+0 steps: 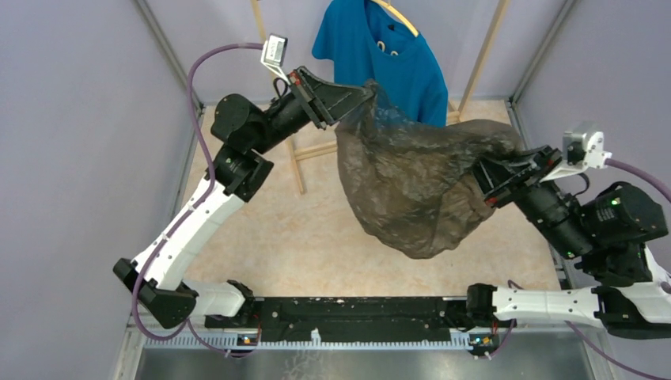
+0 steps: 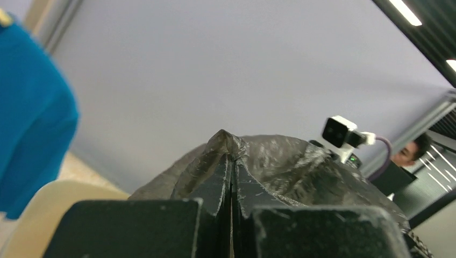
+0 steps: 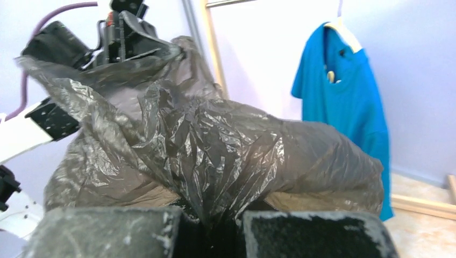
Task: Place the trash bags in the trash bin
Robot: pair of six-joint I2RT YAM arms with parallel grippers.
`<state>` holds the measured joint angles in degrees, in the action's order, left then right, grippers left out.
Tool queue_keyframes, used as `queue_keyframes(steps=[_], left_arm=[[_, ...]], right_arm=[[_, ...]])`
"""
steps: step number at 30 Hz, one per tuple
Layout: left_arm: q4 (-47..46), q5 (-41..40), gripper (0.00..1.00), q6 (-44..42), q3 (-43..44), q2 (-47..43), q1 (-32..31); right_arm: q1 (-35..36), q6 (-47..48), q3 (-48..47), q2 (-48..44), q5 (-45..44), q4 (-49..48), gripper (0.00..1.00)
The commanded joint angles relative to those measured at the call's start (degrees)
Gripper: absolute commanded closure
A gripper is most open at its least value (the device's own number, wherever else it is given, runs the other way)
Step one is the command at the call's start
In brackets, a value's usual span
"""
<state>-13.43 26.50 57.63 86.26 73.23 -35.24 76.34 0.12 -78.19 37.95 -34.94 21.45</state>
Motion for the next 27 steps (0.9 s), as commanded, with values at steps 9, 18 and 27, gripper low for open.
queue_keyframes(steps=[9,18,27], left_arm=[[-5.97,-8.1,1.0,-8.65,7.11,6.71,-5.01],[5.09,-15.79,1.0,-21.44,13.32,11.46,-4.92],[8.19,-22.54,1.0,-25.7,4.3,6.38,-4.92]], right_arm=[[0.23,14.77,-0.25,1.19,-13.75,-1.26,1.0],[0.22,20.12,-1.03,6.07,-20.73,-5.91,0.97],[-10.96,8.9,3.35,11.52,-9.48,1.44,0.97]])
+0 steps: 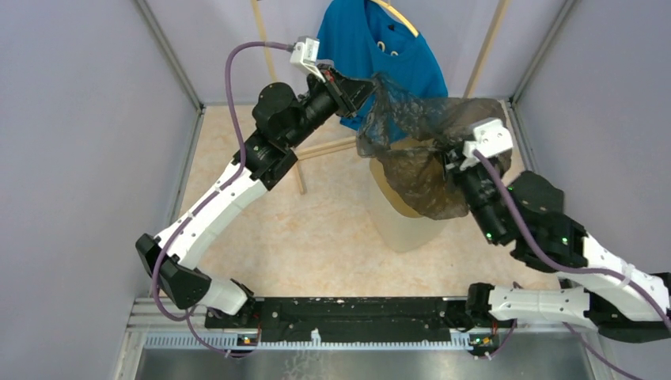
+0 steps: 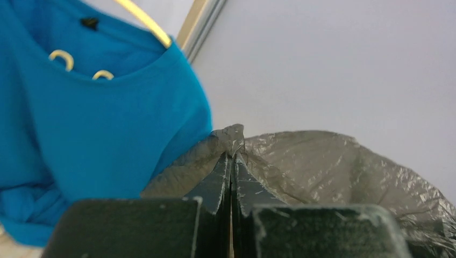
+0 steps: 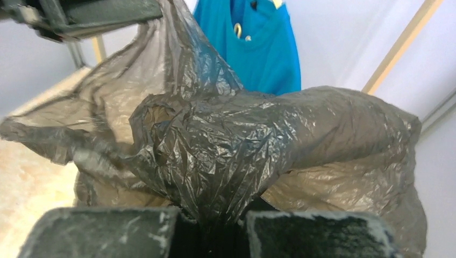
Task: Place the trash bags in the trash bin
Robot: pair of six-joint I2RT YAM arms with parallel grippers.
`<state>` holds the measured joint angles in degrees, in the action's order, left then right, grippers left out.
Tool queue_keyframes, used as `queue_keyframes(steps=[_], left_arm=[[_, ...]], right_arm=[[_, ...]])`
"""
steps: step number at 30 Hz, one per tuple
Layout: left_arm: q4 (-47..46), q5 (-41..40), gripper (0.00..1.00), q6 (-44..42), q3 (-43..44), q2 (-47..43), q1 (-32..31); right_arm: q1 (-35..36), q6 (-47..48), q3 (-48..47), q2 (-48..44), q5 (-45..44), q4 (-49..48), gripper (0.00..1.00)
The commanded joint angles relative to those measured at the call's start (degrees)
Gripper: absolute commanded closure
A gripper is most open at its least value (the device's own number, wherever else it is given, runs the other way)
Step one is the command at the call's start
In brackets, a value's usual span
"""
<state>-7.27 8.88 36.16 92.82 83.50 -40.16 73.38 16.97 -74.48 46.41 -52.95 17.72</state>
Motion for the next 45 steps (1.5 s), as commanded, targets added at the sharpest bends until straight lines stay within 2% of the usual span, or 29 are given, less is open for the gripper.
queue_keyframes(steps=[1,3,9,14,19,23,27,32,41,45], left_arm=[[2.95,-6.27,1.0,-4.78,-2.92,-4.67,0.0],[4.55,-9.98,1.0,-6.12,-4.28,-6.62,0.08],[6.98,-18.08,1.0,-10.05,-8.86,-13.24,0.14],[8.7,-18.19,1.0,-11.24,-9.64,-14.54,0.26],[7.66,-14.06,1.0,-9.38,-8.62,-11.99,0.26],[4.86,-6.33,1.0,-5.21,-7.26,-7.7,0.22],[4.44,-1.85,1.0,-1.71,-6.56,-4.13,0.15],[3.4,-1.0,1.0,-0.28,-8.95,-4.14,0.17],[5.12,-1.79,1.0,0.64,-17.3,-5.98,0.17],[9.49,-2.83,1.0,-0.14,-18.76,-6.8,0.15]], right_arm=[[-11.65,-11.05,-0.86,3.83,13.95,7.08,0.99],[-16.15,-15.15,-1.81,5.7,24.75,9.39,1.0],[-16.52,-20.72,-3.95,9.57,38.45,9.75,1.0],[-17.8,-23.1,-1.34,9.27,35.15,8.04,1.0],[-29.56,-25.79,0.31,9.14,37.71,10.84,1.0],[-36.04,-25.93,2.28,9.14,35.66,14.23,1.0],[-42.2,-26.91,6.83,8.18,44.34,12.54,1.0],[-43.08,-29.68,11.4,10.8,55.41,10.44,1.0],[-43.06,-30.45,15.26,20.01,54.65,7.32,1.0],[-42.98,-30.4,20.23,19.7,62.11,2.26,1.0]])
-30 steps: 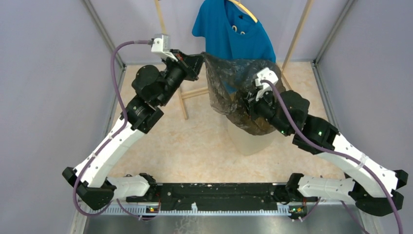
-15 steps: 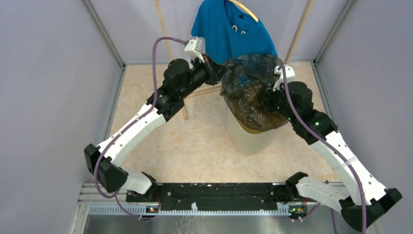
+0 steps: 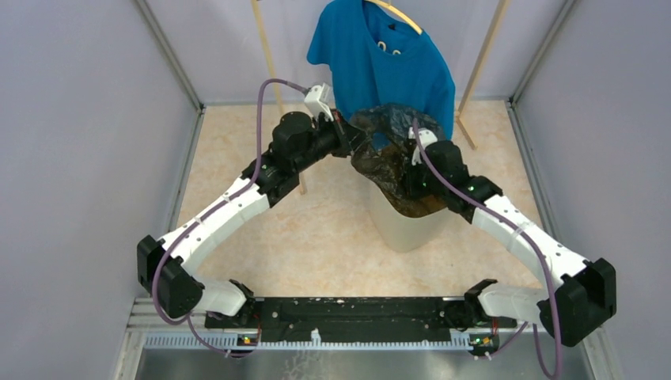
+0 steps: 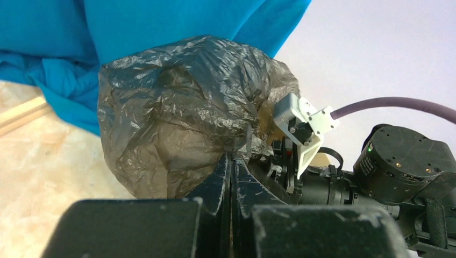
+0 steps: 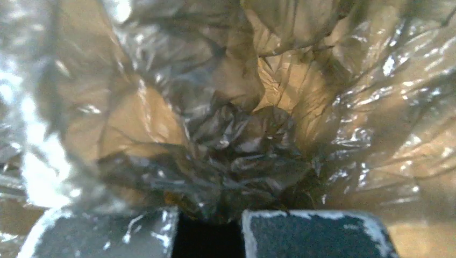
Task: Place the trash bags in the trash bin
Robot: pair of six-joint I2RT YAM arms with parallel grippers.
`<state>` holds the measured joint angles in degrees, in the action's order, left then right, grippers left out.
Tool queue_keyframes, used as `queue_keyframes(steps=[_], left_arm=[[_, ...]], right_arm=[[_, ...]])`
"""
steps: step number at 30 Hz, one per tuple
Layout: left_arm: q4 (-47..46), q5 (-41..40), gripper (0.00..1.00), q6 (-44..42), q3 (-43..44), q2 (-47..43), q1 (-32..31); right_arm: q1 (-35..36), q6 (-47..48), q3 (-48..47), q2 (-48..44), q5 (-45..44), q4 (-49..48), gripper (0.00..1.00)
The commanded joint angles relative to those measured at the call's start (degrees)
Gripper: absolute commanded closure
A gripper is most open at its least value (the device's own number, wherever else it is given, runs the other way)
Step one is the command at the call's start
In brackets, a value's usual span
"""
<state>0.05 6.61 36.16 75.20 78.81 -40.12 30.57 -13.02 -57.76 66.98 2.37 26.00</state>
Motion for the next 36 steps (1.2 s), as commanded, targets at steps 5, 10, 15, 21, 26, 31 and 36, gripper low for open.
queue_keyframes(steps=[5,10,15,21,26,31,36], left_arm=[[5.3,-2.26,1.0,-1.22,-3.89,-6.02,0.1],[9.62,-4.48,1.0,-1.88,-4.53,-10.94,0.08],[13.28,-8.39,1.0,-2.58,-6.07,-17.71,0.11],[20.33,-14.05,1.0,-2.98,-9.19,-25.52,0.08],[27.3,-18.64,1.0,-2.43,-10.39,-32.27,0.08],[28.0,-18.61,1.0,-2.61,-10.73,-37.69,0.13],[22.17,-11.74,1.0,-4.13,-11.18,-37.37,0.13]], right_arm=[[-0.16,-0.49,7.53,-2.6,13.02,-8.89,1.0],[0.33,-1.77,10.49,-2.19,25.35,-13.64,1.0],[5.8,-1.58,9.31,0.74,29.13,-16.66,1.0],[13.16,-4.78,5.88,7.71,32.12,-23.85,1.0],[18.82,-6.41,0.81,13.63,32.41,-27.39,1.0],[19.9,-5.11,-3.88,12.02,27.93,-20.0,1.0],[19.87,-1.33,-5.35,2.74,15.96,-6.77,1.0]])
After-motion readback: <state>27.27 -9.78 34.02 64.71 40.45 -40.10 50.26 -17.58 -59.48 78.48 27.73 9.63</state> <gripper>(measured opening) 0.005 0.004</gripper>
